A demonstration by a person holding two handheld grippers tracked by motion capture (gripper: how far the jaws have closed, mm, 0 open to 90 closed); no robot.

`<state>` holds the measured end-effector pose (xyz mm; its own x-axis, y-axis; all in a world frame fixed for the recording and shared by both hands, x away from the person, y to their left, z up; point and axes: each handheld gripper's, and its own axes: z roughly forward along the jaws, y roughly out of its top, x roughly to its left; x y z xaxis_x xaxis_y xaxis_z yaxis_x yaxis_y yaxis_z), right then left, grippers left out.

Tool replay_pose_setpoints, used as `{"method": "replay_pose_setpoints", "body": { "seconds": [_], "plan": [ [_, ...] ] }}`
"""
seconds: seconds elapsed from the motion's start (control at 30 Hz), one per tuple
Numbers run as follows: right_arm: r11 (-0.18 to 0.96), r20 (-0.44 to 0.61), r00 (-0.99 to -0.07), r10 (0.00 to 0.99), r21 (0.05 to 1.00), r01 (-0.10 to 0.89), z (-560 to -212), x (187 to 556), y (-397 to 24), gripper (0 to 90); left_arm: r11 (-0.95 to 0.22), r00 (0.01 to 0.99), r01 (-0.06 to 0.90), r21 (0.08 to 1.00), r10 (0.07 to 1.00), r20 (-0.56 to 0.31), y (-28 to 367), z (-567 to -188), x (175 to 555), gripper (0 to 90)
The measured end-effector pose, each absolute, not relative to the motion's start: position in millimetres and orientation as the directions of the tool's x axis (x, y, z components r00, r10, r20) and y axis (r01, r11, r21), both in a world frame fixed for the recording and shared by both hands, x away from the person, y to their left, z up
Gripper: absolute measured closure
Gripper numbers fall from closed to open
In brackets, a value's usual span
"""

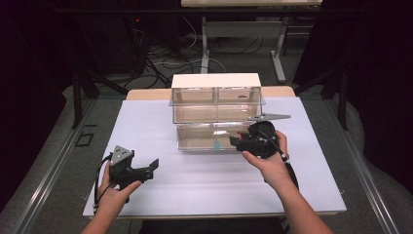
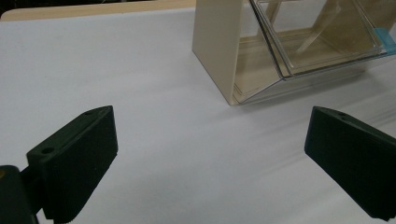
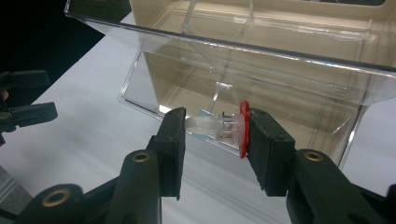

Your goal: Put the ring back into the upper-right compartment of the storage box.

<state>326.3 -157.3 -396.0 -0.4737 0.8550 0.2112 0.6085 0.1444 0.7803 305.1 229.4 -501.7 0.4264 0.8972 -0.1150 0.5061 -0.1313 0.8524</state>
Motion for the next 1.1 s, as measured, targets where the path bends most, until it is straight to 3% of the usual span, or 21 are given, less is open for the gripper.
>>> {"method": "replay_pose_setpoints", "body": {
  "seconds": [1.1],
  "plan": [
    [0.159,0.186,-0.467,0.864,0.779,0.606,-364.3,345.5,-165.7,59.3,-0.131,0.425,0.51,0.85,0.898,-0.117,229.4,-502.0,305.6,3.1]
  ]
}}
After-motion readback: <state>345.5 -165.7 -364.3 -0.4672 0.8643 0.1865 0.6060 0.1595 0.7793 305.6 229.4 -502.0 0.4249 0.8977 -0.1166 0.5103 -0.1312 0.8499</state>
